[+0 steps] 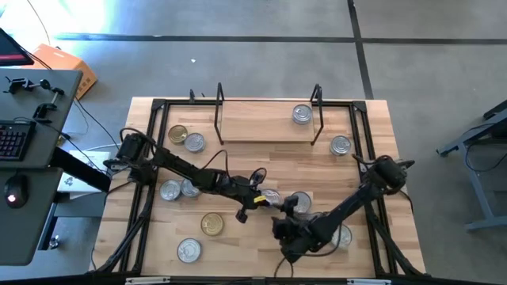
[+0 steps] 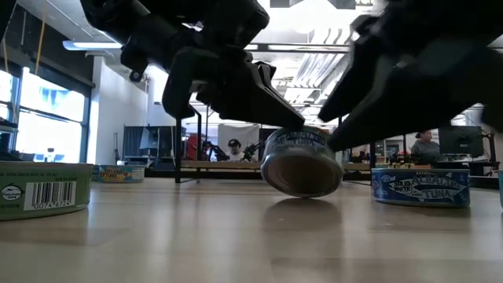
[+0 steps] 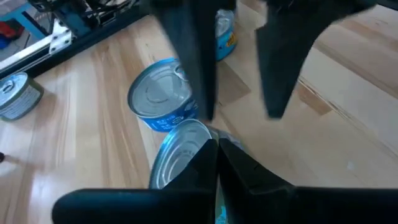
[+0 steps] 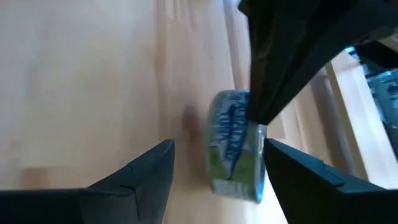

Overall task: Stack canned seafood by type on shelf
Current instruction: Put the green tuna can on the shelf

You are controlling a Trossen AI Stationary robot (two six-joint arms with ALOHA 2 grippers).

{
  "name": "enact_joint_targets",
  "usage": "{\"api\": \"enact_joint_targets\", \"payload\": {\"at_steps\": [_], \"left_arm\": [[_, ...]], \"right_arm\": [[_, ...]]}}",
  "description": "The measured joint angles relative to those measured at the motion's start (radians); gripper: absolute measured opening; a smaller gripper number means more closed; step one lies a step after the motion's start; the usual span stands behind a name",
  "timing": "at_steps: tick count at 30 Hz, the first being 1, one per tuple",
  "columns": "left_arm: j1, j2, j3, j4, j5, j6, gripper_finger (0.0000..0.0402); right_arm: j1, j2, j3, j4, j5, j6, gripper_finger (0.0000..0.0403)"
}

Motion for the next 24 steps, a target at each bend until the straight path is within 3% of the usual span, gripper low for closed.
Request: {"api": "enact_joint_targets", "payload": {"at_steps": [6, 12, 16, 20, 24], "left_arm": [[0.000, 0.000, 0.000, -0.006, -0.001, -0.009, 0.0000], [-0.002, 0.000, 0.000, -0.005, -0.005, -0.010, 0.0000], [-0.002, 0.000, 0.000, 0.007, -0.005, -0.023, 0.0000], [-0.001, -0.023, 0.000, -0.011, -0.023, -0.068, 0.0000], [-0.027, -0.126, 0.002, -0.179, -0.056, -0.106, 0.0001]], "right_arm": [[-0.052, 0.040, 0.000, 0.007, 0.042, -0.035, 0.0239], [-0.089, 0.049, 0.000, 0.010, -0.013, -0.014, 0.0228], [-0.101, 0.049, 0.000, 0.015, -0.018, 0.032, 0.0195], [-0.106, 0.048, 0.001, 0.014, -0.022, 0.094, 0.0134], [-0.100, 0.039, 0.009, -0.058, -0.021, 0.158, 0.0118]]}}
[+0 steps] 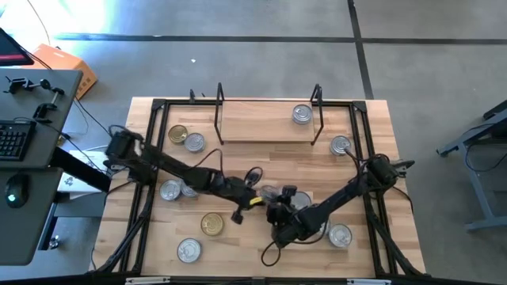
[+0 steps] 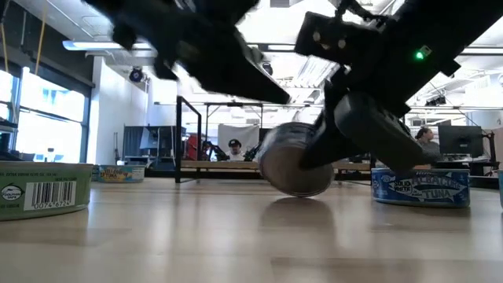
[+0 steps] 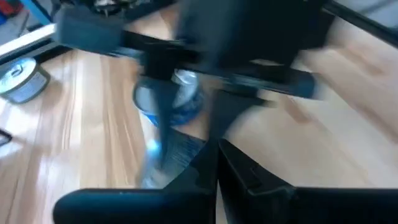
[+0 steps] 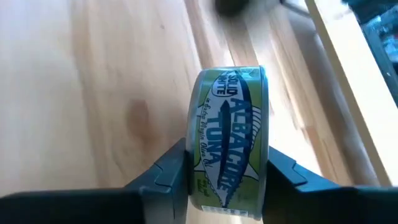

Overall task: Stack canned seafood by type on shelf
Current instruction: Put the green tuna can on the shelf

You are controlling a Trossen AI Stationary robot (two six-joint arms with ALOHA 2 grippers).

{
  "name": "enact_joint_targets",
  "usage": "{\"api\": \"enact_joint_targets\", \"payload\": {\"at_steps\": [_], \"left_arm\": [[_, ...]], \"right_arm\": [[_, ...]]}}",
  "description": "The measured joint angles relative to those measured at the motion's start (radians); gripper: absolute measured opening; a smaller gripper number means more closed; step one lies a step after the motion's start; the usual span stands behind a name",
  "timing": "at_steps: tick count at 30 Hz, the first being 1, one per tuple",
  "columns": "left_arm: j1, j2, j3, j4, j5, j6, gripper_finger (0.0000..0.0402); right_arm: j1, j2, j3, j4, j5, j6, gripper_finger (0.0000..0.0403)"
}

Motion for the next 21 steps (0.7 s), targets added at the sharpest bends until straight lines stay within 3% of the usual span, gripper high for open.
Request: {"api": "enact_joint_targets", "payload": {"at_steps": [4, 8, 11, 16, 21], "left_arm": [[-0.039, -0.121, -0.006, -0.270, -0.162, -0.048, 0.0001], [-0.104, -0.245, -0.058, -0.386, -0.351, -0.142, 0.0001], [-0.158, -0.328, -0.113, -0.400, -0.452, -0.198, 0.0001], [-0.239, -0.431, -0.188, -0.395, -0.576, -0.279, 0.0000], [-0.304, -0.471, -0.242, -0.397, -0.651, -0.355, 0.0000]], "right_arm": [[-0.003, -0.037, 0.061, -0.212, 0.016, 0.076, 0.0118], [-0.108, -0.081, 0.140, -0.412, 0.065, 0.073, 0.0118], [-0.230, -0.088, 0.188, -0.430, 0.054, -0.100, 0.0118], [-0.456, -0.090, 0.200, -0.259, -0.033, -0.501, 0.0118], [-0.647, -0.090, 0.200, -0.125, -0.084, -0.748, 0.0118]]}}
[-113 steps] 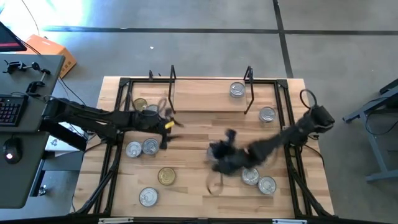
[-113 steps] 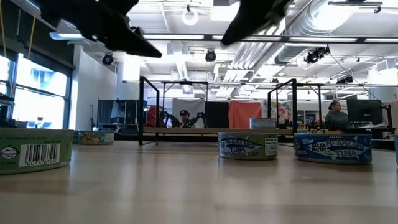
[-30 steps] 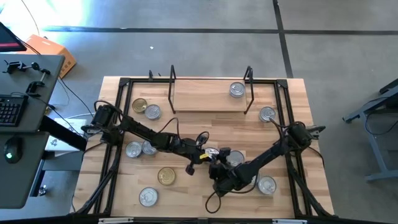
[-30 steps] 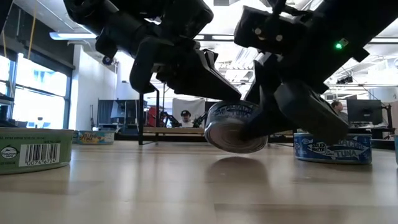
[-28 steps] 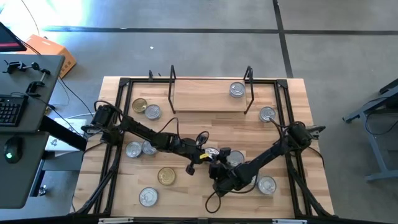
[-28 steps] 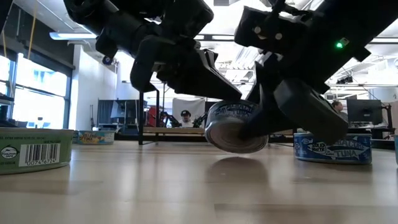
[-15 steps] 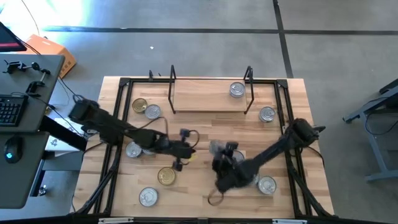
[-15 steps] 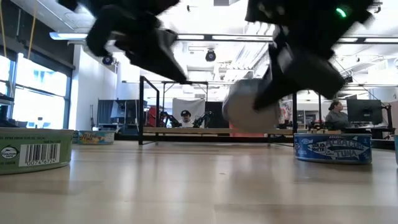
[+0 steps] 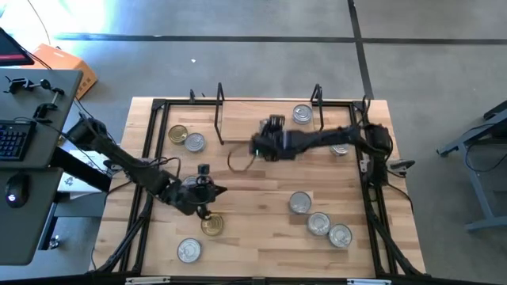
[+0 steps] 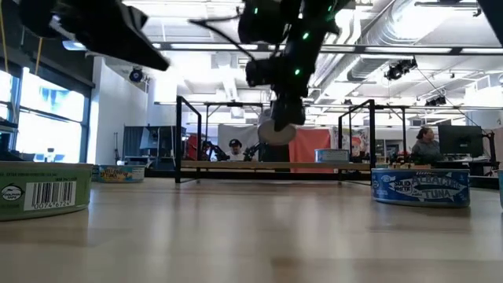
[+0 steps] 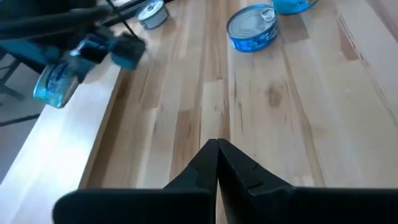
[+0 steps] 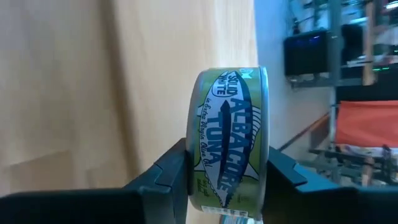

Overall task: Stack canned seafood by type on shelf
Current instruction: Put the green tuna can on the shelf

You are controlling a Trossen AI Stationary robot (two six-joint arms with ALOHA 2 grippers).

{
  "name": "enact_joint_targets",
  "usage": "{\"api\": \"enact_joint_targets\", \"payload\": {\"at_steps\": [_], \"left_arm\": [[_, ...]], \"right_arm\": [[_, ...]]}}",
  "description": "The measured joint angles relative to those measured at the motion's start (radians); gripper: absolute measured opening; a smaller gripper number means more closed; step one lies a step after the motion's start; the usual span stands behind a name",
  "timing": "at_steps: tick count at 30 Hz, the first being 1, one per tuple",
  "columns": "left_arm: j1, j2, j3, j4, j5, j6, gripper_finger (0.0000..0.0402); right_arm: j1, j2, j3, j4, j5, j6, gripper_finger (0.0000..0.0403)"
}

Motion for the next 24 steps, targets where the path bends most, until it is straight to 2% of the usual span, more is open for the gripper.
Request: {"api": "enact_joint_targets", "payload": {"at_steps": [4, 9, 14, 16, 21, 24], "left_arm": [[-0.037, 0.000, -0.030, -0.005, -0.044, -0.041, 0.0000], [-0.066, -0.001, -0.036, -0.009, -0.059, -0.072, 0.0000], [-0.088, -0.001, -0.036, -0.007, -0.086, -0.072, 0.0000], [-0.093, -0.001, -0.036, -0.008, -0.094, -0.072, 0.0000], [-0.093, -0.001, -0.036, -0.009, -0.104, -0.072, 0.0000], [-0.093, -0.001, -0.036, -0.009, -0.107, -0.071, 0.0000]], "right_arm": [[-0.112, 0.012, 0.000, 0.082, -0.102, -0.089, 0.0118], [-0.182, 0.054, 0.000, 0.132, -0.117, -0.175, 0.0118], [-0.212, 0.072, 0.000, 0.138, -0.122, -0.172, 0.0119], [-0.216, 0.072, 0.000, 0.148, -0.136, -0.158, 0.0141], [-0.219, 0.076, 0.000, 0.153, -0.184, -0.140, 0.0225], [-0.218, 0.075, 0.000, 0.155, -0.188, -0.139, 0.0246]]}}
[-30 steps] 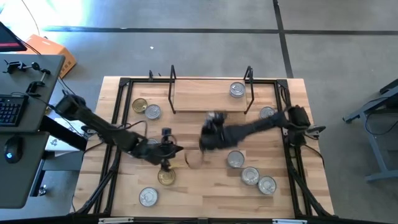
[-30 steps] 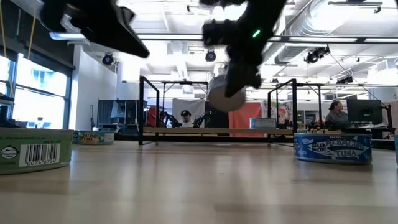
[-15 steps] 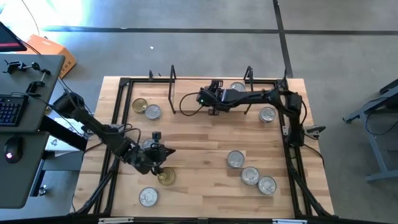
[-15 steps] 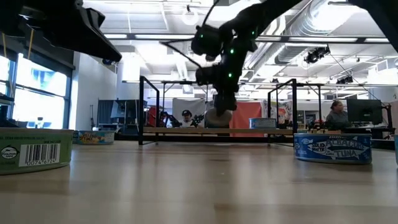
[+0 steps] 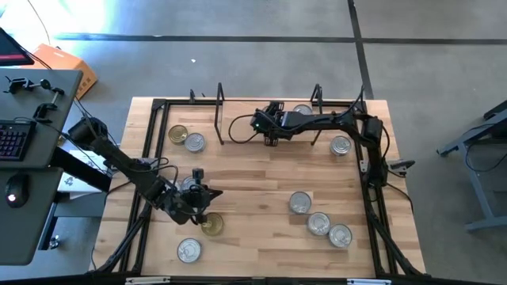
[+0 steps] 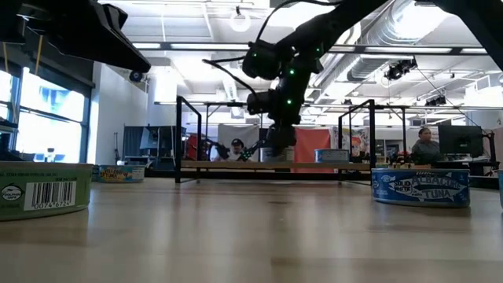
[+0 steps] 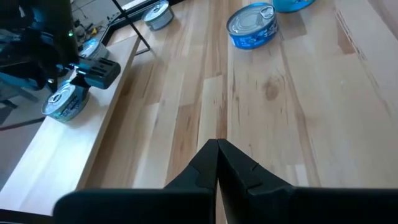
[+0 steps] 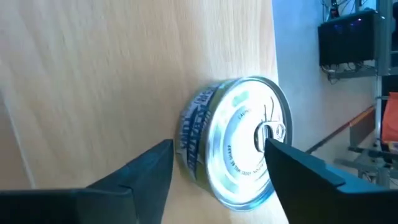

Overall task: Stack canned seafood by type on shelf
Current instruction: Put the green tuna can on the shelf

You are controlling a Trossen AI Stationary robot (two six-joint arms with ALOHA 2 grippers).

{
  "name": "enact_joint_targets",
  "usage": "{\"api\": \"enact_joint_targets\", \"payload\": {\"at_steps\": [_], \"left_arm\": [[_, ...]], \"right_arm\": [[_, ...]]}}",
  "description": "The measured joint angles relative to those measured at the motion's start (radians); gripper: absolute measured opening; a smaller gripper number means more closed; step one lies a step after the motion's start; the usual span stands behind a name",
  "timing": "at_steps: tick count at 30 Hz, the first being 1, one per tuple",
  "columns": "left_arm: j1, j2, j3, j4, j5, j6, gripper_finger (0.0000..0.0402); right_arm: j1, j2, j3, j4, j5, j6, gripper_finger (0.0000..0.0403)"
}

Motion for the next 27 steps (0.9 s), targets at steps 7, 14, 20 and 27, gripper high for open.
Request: {"api": "enact_joint_targets", "payload": {"at_steps": [7, 14, 20, 27], "left_arm": [[0.000, 0.000, 0.000, 0.000, 0.000, 0.008, 0.0000], [0.000, 0.000, 0.000, 0.000, 0.000, 0.008, 0.0000], [-0.001, 0.000, 0.000, -0.005, 0.000, -0.008, 0.0000], [-0.021, 0.000, 0.000, -0.013, 0.000, -0.027, 0.0000]], "right_arm": [[0.000, -0.008, 0.009, -0.004, 0.024, 0.061, 0.0252], [0.000, -0.011, 0.076, -0.016, 0.011, 0.201, 0.0253], [0.010, -0.020, 0.100, -0.019, -0.084, 0.318, 0.0252], [-0.034, -0.019, 0.087, -0.034, -0.130, 0.377, 0.0184]]}}
